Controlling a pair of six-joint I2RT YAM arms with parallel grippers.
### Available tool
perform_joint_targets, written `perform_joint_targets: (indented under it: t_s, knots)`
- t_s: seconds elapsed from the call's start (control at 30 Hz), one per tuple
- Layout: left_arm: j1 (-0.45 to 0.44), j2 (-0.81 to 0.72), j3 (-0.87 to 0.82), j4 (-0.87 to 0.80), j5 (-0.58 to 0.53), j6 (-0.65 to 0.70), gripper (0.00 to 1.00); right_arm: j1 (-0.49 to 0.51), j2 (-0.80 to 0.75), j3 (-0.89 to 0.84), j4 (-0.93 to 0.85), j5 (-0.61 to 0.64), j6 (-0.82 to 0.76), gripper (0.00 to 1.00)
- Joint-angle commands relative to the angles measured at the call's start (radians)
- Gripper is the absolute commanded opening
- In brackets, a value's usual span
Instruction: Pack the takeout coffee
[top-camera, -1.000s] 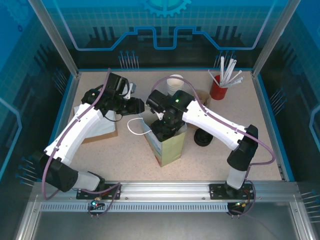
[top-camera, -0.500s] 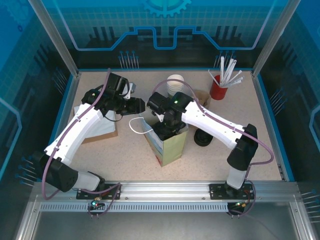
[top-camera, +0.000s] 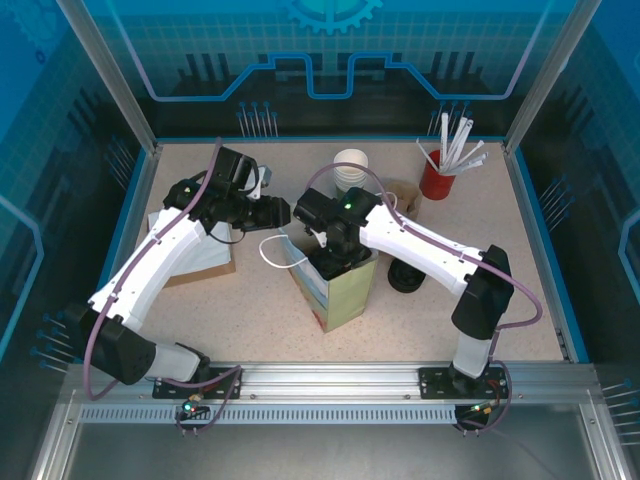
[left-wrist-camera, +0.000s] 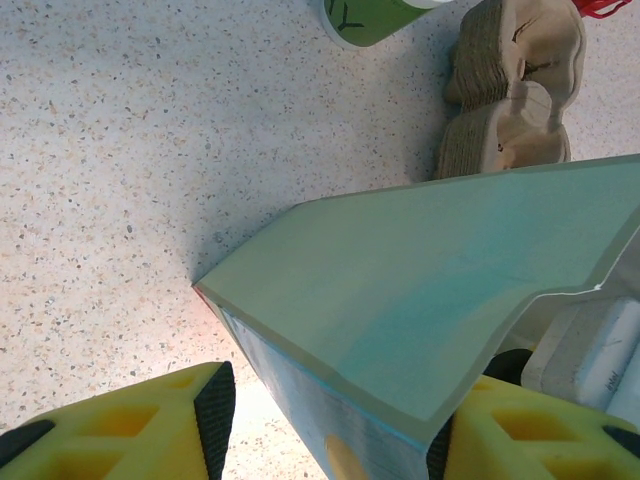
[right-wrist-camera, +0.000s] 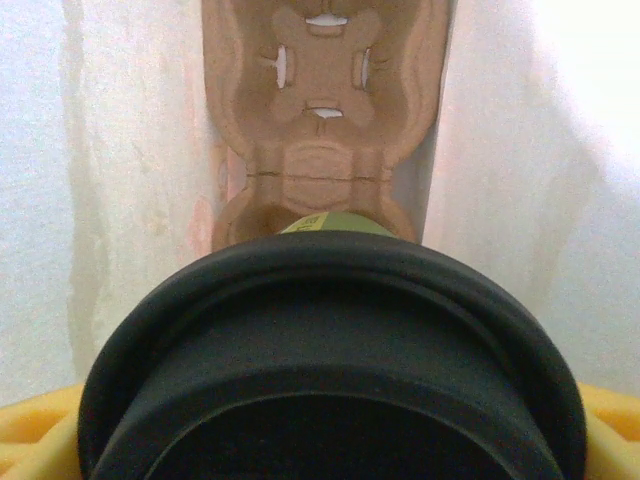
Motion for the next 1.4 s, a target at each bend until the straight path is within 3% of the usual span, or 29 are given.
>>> perform_joint_targets:
  t_s: [0.0,1.37]
  knots:
    - [-0.006,-0.024,-0.018,-0.004,-0.018,-0.018,0.54,-0.013,0.015,-0.015,0.005,-0.02,0.007,0.8]
    - [-0.006,-0.021,-0.039,0.007,-0.026,-0.027,0.55,-0.038,0.046,-0.163,0.102,-0.09,-0.005,0.8]
